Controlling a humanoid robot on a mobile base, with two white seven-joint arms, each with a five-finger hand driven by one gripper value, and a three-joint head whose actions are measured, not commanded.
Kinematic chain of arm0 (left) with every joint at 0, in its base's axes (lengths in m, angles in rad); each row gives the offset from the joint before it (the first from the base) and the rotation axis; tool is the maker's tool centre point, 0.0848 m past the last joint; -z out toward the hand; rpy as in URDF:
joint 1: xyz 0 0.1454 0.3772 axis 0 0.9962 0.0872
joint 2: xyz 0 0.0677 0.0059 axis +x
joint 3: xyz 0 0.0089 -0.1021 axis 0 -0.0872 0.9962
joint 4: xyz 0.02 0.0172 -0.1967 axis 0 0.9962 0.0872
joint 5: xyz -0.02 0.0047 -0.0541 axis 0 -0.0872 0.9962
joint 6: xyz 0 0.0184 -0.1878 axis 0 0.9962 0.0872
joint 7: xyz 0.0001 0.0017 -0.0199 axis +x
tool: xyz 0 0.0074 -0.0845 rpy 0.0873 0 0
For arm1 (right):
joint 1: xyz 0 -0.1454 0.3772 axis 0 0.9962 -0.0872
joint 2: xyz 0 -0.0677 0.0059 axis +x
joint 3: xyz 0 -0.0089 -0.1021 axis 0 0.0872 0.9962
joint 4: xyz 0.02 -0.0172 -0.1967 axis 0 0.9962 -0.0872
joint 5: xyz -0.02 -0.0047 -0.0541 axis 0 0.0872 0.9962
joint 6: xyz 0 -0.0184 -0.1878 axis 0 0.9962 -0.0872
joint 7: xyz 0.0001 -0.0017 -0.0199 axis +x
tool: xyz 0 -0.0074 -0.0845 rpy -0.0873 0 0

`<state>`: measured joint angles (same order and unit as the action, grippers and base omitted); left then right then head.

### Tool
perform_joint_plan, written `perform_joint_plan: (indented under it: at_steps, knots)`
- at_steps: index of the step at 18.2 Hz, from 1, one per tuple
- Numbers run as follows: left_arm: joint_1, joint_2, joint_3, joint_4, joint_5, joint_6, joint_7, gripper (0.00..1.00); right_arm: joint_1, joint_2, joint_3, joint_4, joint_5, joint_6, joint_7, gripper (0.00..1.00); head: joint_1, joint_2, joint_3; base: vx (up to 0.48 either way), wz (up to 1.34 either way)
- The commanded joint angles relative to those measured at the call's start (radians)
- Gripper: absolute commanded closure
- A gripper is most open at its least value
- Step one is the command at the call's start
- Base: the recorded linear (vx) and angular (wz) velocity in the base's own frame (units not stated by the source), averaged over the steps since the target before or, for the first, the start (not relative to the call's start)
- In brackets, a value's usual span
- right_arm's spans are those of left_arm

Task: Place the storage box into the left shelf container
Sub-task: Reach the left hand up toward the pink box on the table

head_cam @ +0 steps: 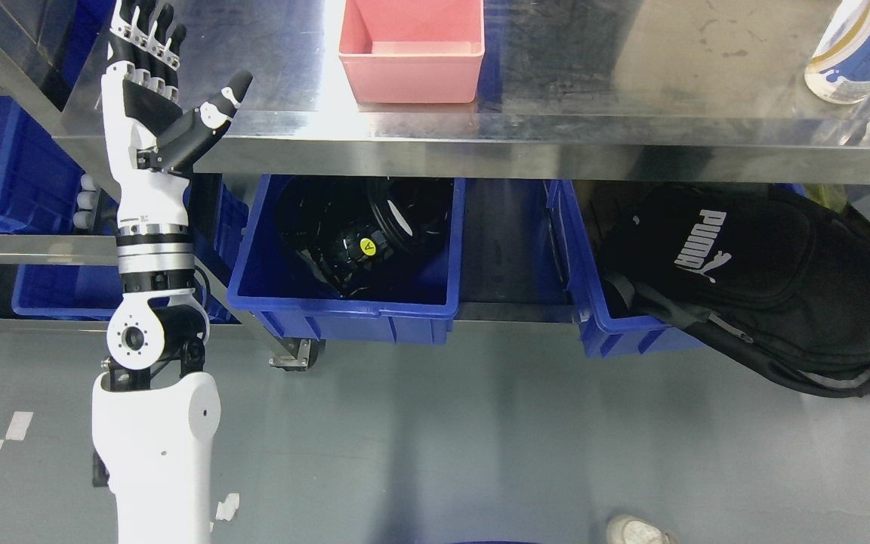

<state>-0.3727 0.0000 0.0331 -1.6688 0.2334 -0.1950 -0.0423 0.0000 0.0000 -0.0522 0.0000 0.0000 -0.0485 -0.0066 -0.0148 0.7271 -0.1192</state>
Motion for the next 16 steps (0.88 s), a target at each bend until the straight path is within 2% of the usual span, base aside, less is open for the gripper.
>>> perform_joint_plan:
  at_steps: [1,3,5,8,10,12,14,16]
  knots:
    - [-0.003,0.017,0.002,-0.003,0.0,-0.001,-0.001,0.0,-0.003,-0.017,0.0,-0.017,-0.021,-0.002,0.005,0.0,0.0,0.0,0.0,0.003,0.02]
    - [-0.02,0.017,0.02,-0.003,0.0,-0.003,-0.028,0.0,-0.003,-0.017,0.0,-0.017,-0.021,-0.001,0.004,0.0,0.0,0.0,0.0,0.001,0.01]
    - [-0.089,0.017,0.076,-0.003,-0.002,0.008,-0.109,0.0,-0.005,-0.017,0.0,-0.017,-0.021,-0.001,0.004,0.0,0.0,0.0,0.0,0.0,0.0]
    - [-0.225,0.023,0.135,0.039,-0.049,0.055,-0.381,0.0,-0.005,-0.017,0.0,-0.017,-0.021,-0.001,0.004,0.0,0.0,0.0,0.0,0.0,0.0]
    - [-0.316,0.113,0.146,0.099,-0.104,0.069,-0.613,0.0,-0.005,-0.017,0.0,-0.017,-0.021,-0.002,0.004,0.0,0.0,0.0,0.0,0.0,0.0]
    - [-0.401,0.223,0.125,0.148,-0.152,0.088,-0.791,0.0,-0.005,-0.017,0.0,-0.017,-0.021,-0.001,0.004,0.0,0.0,0.0,0.0,0.0,0.0]
    - [-0.472,0.288,0.043,0.193,-0.193,0.109,-0.864,0.0,-0.003,-0.017,0.0,-0.017,-0.021,-0.002,0.004,0.0,0.0,0.0,0.0,0.0,0.0]
    - [-0.53,0.313,-0.092,0.245,-0.219,0.115,-0.898,0.01,-0.003,-0.017,0.0,-0.017,-0.021,-0.001,0.004,0.0,0.0,0.0,0.0,0.0,0.0]
